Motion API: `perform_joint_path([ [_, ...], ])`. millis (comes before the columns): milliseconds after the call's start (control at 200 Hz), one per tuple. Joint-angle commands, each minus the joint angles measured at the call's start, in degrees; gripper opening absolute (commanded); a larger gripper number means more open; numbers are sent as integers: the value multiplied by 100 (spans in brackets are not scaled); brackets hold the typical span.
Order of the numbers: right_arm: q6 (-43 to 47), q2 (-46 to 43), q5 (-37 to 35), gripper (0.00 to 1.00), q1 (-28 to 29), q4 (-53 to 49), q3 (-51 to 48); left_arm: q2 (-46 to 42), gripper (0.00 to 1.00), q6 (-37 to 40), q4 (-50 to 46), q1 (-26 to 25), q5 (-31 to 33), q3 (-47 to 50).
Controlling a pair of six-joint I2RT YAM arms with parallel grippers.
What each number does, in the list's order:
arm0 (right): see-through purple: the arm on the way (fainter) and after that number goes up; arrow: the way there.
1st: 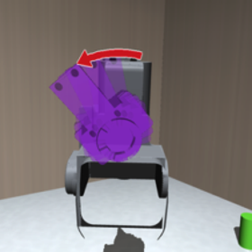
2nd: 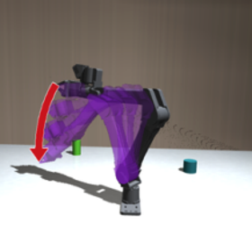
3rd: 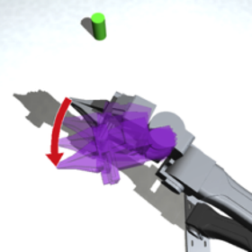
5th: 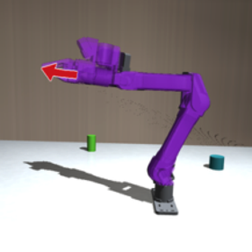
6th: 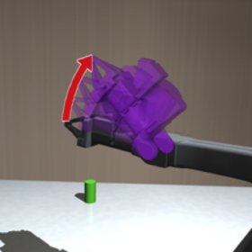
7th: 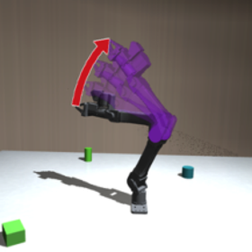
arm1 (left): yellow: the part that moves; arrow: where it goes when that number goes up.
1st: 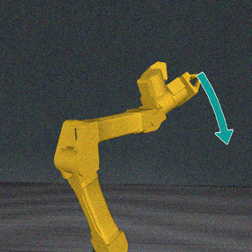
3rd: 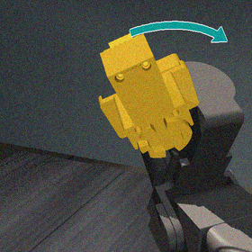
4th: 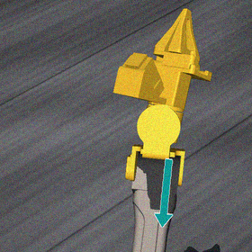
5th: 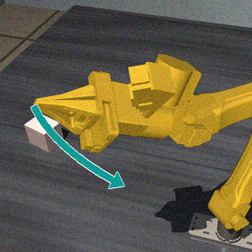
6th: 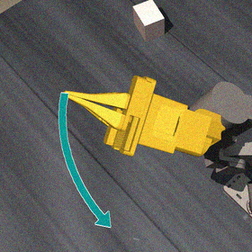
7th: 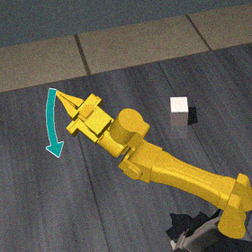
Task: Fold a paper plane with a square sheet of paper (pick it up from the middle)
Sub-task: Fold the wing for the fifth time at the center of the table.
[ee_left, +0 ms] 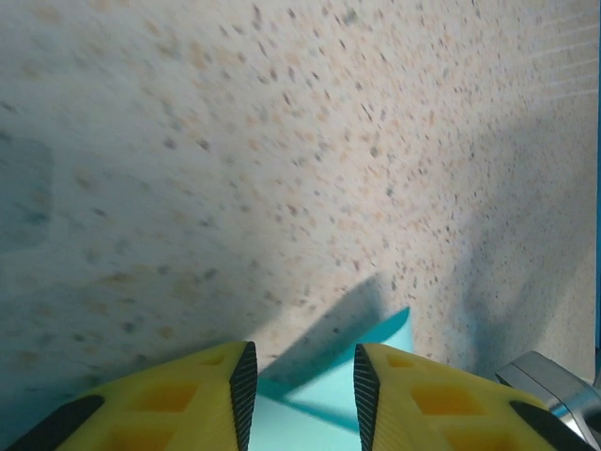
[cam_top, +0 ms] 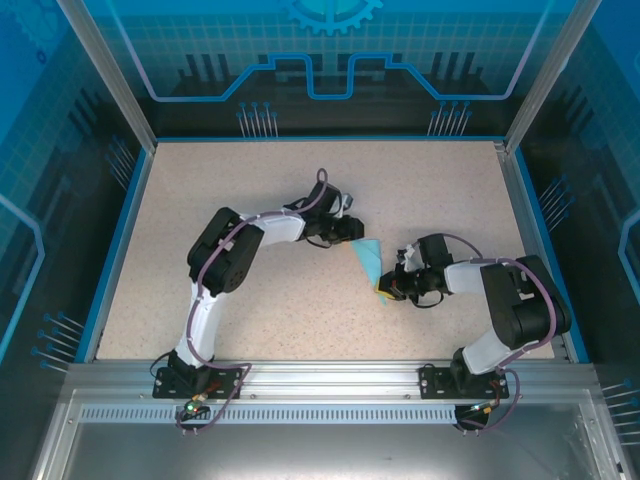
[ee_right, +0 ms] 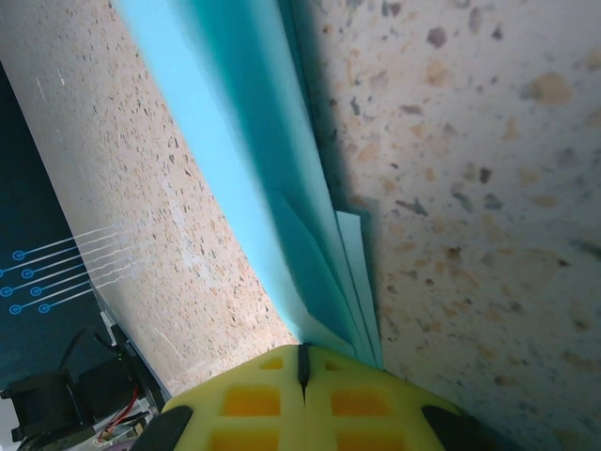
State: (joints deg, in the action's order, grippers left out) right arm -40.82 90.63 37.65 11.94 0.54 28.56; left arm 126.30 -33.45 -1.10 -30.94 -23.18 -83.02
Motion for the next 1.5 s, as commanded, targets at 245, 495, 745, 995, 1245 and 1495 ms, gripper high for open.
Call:
perform_joint_path([
  [245, 101, 384, -639, 0, -50, -773, -281, -820, 37, 266, -824, 83, -11, -468],
  [495, 52, 338, -613, 0, -51, -695, -316, -1253, 33, -62, -444, -618, -28, 182],
  [745, -128, 160, -378, 0, -46, -504, -332, -796, 32, -485, 0, -924, 6, 458],
  [995, -112, -122, -388, 0, -44, -713, -239, -308, 32, -527, 23, -924, 84, 425],
  [1245, -7, -582, -136, 0, 71, -971, 132, -26, 32, -471, -139, -922, 248, 417],
  [1495, -126, -305, -264, 3, 268, -1089, 702, 87, 31, -461, -233, -928, 218, 379],
])
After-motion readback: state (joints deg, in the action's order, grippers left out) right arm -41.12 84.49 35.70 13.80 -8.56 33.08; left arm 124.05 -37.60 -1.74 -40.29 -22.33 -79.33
